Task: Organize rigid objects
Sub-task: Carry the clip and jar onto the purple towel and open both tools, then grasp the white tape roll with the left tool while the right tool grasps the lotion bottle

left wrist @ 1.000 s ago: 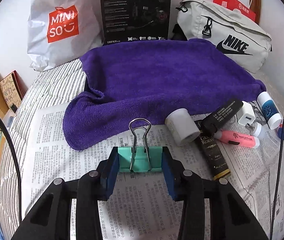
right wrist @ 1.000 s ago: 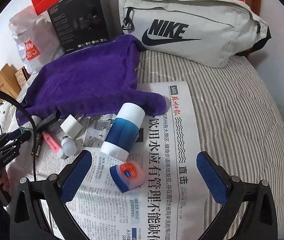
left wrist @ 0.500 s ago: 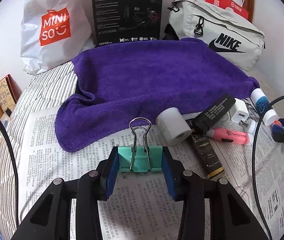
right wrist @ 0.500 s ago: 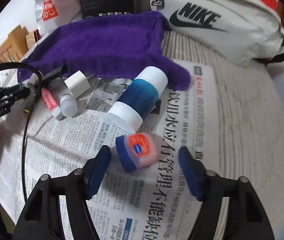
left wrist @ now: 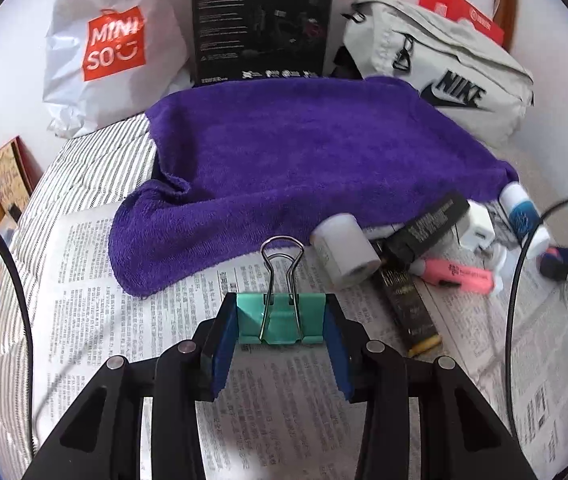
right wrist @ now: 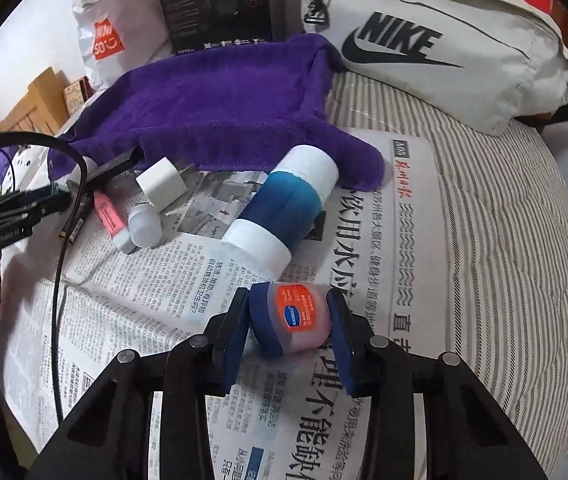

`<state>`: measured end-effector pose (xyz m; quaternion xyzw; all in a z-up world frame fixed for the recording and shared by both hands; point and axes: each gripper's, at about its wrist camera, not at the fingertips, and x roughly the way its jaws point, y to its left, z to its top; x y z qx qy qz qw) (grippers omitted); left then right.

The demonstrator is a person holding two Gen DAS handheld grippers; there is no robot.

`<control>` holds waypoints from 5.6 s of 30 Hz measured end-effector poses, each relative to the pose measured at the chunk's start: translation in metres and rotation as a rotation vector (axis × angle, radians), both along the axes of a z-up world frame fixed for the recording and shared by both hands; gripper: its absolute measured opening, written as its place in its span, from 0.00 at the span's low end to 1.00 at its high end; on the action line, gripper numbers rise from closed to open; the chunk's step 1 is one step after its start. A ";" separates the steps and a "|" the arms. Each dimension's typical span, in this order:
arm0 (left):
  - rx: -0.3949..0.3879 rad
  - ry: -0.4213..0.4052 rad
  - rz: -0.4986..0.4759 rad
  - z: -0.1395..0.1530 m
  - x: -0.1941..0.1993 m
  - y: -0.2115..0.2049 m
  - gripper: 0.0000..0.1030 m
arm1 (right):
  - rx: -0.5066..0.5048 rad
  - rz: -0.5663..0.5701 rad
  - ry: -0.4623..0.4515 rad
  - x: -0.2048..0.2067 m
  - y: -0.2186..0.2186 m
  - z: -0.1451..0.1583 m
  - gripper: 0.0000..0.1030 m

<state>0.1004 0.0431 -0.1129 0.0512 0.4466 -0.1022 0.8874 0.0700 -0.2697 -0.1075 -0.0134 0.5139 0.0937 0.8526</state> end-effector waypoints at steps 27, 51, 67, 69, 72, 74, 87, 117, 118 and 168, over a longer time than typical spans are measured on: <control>0.000 -0.034 0.058 0.065 -0.026 0.038 0.38 | 0.051 0.087 -0.147 0.020 0.035 0.060 0.37; -0.067 -0.025 0.006 0.075 0.134 0.021 0.38 | 0.072 0.038 -0.165 0.181 0.064 0.060 0.37; -0.082 0.082 -0.020 0.019 0.202 0.005 0.38 | -0.038 0.068 -0.072 0.254 0.089 0.009 0.37; -0.060 0.096 -0.024 0.014 0.206 0.002 0.38 | -0.052 0.072 -0.059 0.259 0.092 0.005 0.37; -0.020 0.107 -0.027 0.009 0.209 -0.001 0.38 | -0.067 0.087 -0.038 0.263 0.096 -0.002 0.37; -0.011 0.109 -0.031 0.007 0.211 -0.003 0.38 | -0.075 0.087 -0.030 0.265 0.097 -0.006 0.37; 0.080 0.128 -0.015 0.001 0.214 -0.014 0.59 | -0.045 0.120 0.026 0.270 0.098 -0.008 0.68; -0.034 0.127 0.012 0.011 0.040 -0.033 0.60 | 0.116 0.004 -0.047 0.043 0.043 0.051 0.75; -0.032 0.130 0.018 0.009 0.041 -0.034 0.60 | 0.110 -0.003 -0.045 0.041 0.041 0.049 0.75; 0.029 0.120 0.020 -0.004 0.042 -0.039 0.28 | 0.145 -0.134 0.012 0.039 -0.011 0.003 0.75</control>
